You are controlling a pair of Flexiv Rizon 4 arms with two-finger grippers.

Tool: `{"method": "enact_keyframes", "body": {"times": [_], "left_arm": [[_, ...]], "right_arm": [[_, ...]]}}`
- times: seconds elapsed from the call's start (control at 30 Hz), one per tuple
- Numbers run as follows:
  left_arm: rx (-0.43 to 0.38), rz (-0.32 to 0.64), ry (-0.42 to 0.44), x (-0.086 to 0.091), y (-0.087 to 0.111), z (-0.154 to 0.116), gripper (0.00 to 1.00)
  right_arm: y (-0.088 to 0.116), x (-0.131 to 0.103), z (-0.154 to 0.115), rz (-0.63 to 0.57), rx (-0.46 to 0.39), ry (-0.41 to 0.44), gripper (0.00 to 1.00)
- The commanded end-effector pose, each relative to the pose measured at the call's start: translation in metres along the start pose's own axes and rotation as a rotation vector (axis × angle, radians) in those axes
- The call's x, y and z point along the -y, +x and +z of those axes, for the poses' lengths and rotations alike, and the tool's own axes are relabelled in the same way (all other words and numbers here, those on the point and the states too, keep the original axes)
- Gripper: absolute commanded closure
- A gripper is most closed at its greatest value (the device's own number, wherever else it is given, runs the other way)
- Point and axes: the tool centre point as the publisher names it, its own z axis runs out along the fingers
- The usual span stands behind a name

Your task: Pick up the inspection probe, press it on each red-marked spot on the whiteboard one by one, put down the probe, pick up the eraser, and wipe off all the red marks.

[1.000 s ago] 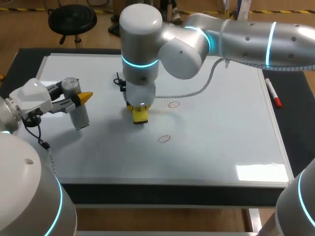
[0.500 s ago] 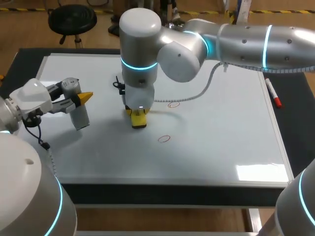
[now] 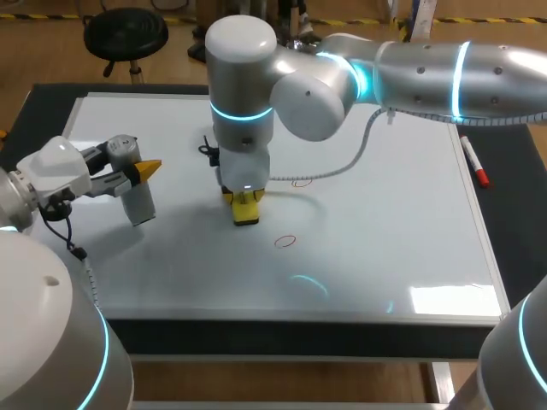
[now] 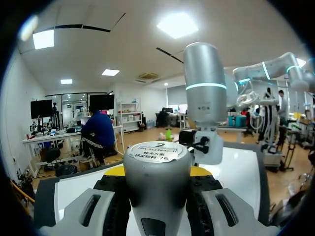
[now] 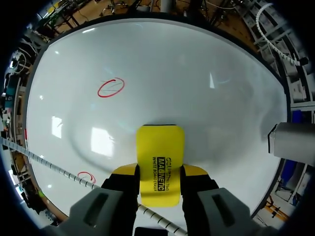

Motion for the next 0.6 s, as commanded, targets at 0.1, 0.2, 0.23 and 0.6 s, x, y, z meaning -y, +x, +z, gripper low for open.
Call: {"method": "enact_keyframes", "body": {"times": [0.1, 0.2, 0.23, 0.6], "left_arm": [[0.002, 0.000, -0.001, 0.001, 0.000, 0.001, 1.00], [0.002, 0.000, -0.001, 0.001, 0.000, 0.001, 1.00], [0.002, 0.000, -0.001, 0.001, 0.000, 0.001, 1.00], [0.002, 0.000, -0.001, 0.001, 0.000, 0.001, 1.00]], "right_arm": [[0.018, 0.000, -0.001, 0.031, 0.002, 0.016, 1.00], [0.027, 0.000, -0.002, 0.063, 0.005, 0.018, 1.00], [0.030, 0.000, -0.002, 0.073, 0.005, 0.018, 1.00], [0.047, 0.004, -0.006, 0.123, -0.005, 0.030, 1.00]]}}
